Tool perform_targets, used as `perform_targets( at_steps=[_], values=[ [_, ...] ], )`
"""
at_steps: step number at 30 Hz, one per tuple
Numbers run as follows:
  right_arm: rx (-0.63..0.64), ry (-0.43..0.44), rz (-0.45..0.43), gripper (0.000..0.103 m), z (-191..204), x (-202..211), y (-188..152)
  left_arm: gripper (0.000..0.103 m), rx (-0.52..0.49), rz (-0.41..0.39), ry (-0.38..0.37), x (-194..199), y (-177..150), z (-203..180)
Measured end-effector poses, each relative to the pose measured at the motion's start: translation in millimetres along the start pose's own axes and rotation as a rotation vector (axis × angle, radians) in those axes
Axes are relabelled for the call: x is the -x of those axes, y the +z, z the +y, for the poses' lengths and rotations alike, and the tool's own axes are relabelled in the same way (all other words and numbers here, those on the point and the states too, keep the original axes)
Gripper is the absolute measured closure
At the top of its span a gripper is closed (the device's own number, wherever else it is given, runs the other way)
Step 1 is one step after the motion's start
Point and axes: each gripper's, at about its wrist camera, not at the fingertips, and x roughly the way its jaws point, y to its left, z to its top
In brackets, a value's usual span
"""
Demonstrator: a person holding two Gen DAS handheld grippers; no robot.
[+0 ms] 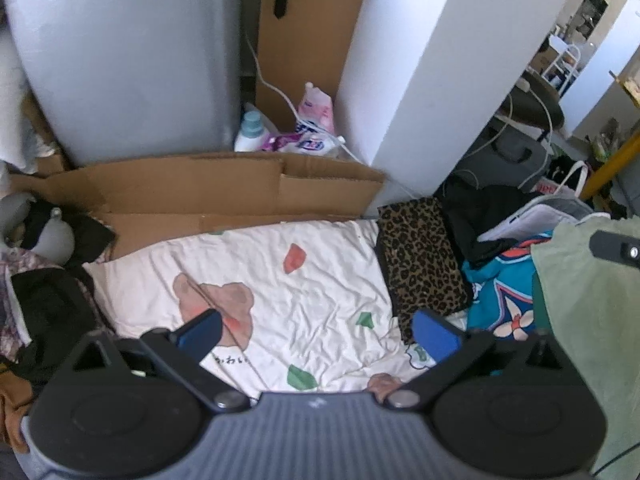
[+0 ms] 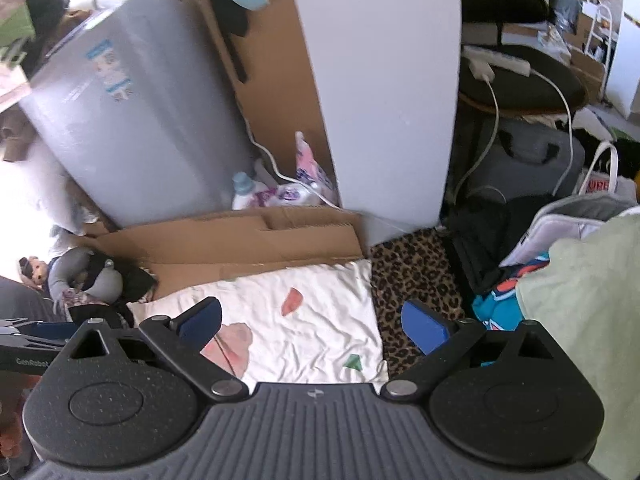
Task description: Fold clothes
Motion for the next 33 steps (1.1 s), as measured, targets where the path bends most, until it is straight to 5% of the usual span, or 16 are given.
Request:
perform_targets(
  at_steps=[12,19,33],
  values=[
    [0.0,0.076,-0.068,0.003,38,18,-62,0.0,-0.013,-0.087,0.04,40,-70,31],
    [-0.046,0.114,-0.072,0.002,40,4,-108,0.0,0.046,-0.12,0.12,32,-109,42],
    [-0.058,0.059,-0.022,0.001,28,-48,-172,0.0,0.147,-0.131,0.119,-28,-164,30]
  ],
)
